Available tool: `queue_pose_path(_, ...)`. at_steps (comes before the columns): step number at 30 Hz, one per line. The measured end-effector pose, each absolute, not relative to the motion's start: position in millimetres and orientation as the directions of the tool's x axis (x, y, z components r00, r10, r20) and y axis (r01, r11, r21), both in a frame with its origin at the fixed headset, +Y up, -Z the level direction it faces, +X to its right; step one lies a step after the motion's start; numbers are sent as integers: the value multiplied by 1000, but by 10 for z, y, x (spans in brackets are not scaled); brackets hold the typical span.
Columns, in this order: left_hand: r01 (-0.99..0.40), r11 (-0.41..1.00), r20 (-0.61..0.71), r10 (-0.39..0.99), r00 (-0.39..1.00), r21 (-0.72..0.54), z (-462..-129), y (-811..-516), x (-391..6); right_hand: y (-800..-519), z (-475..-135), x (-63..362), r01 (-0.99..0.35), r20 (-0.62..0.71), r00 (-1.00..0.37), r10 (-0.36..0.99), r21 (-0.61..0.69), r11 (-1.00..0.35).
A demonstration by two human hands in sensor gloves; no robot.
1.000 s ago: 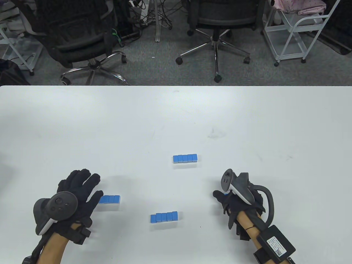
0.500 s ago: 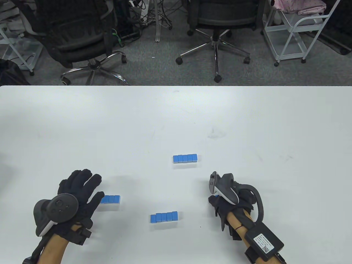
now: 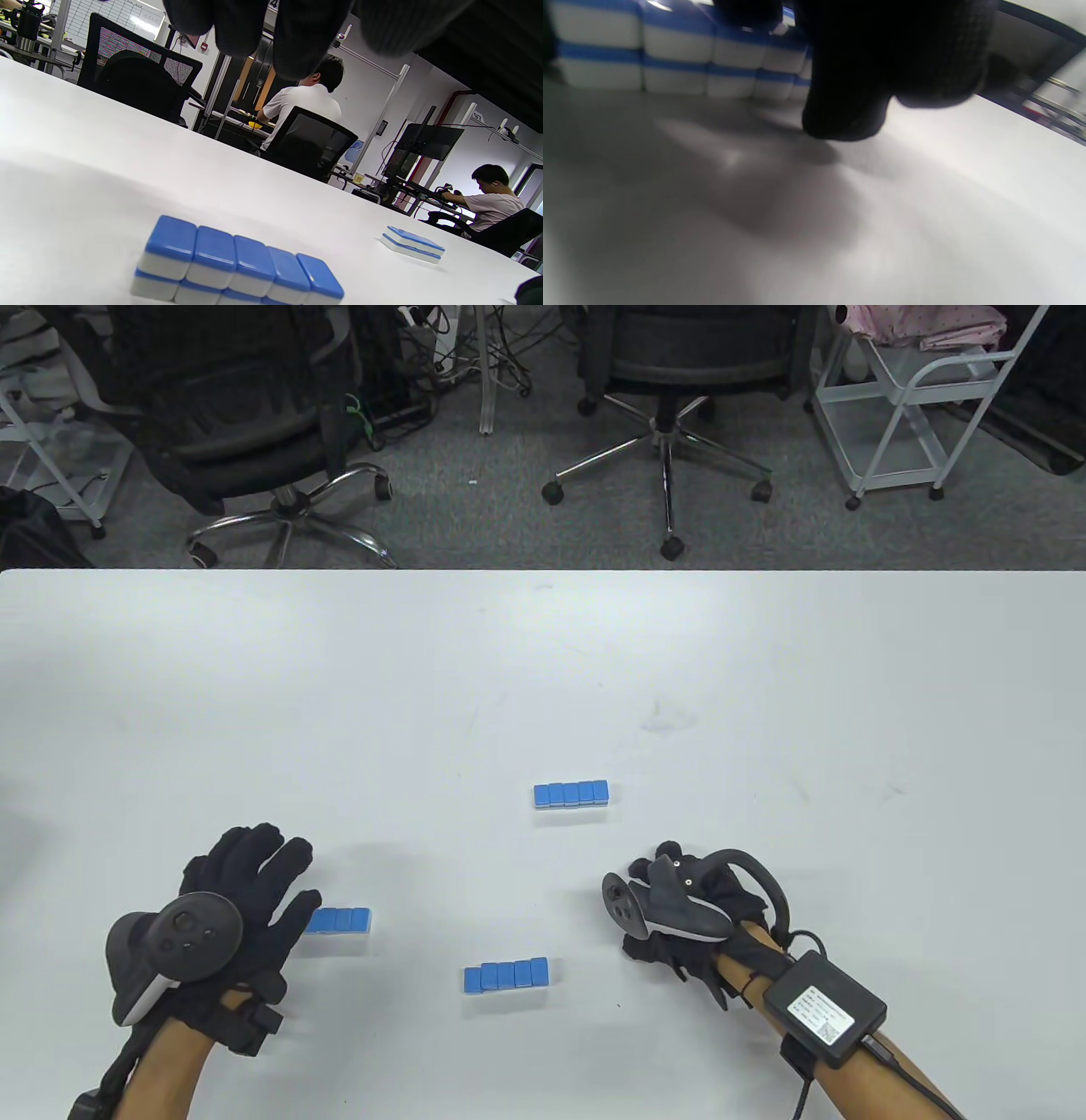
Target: Build mahjong tile wall
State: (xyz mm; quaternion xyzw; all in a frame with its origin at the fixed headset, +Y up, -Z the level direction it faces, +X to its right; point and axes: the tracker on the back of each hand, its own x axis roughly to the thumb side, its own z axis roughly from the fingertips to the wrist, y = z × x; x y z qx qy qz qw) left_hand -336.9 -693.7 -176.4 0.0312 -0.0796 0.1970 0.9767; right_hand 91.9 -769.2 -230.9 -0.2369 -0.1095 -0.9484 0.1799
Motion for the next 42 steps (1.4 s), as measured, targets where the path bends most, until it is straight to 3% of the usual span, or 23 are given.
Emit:
queue_pose_path(10, -393, 919, 165, 382, 910, 39, -1776, -6929, -3387, -7730, -2838, 866, 464, 617, -715, -329, 67, -883)
queue_pose_path(16, -396, 918, 160, 386, 908, 33, -1803, -6936, -3394, -7721, -3071, 894, 469, 622, -718, -313, 99, -878)
queue_pose_path(42, -396, 918, 162, 388, 907, 18, -1830, -6960, -3381, -7631, -3071, 855, 484, 616, -719, -323, 110, -868)
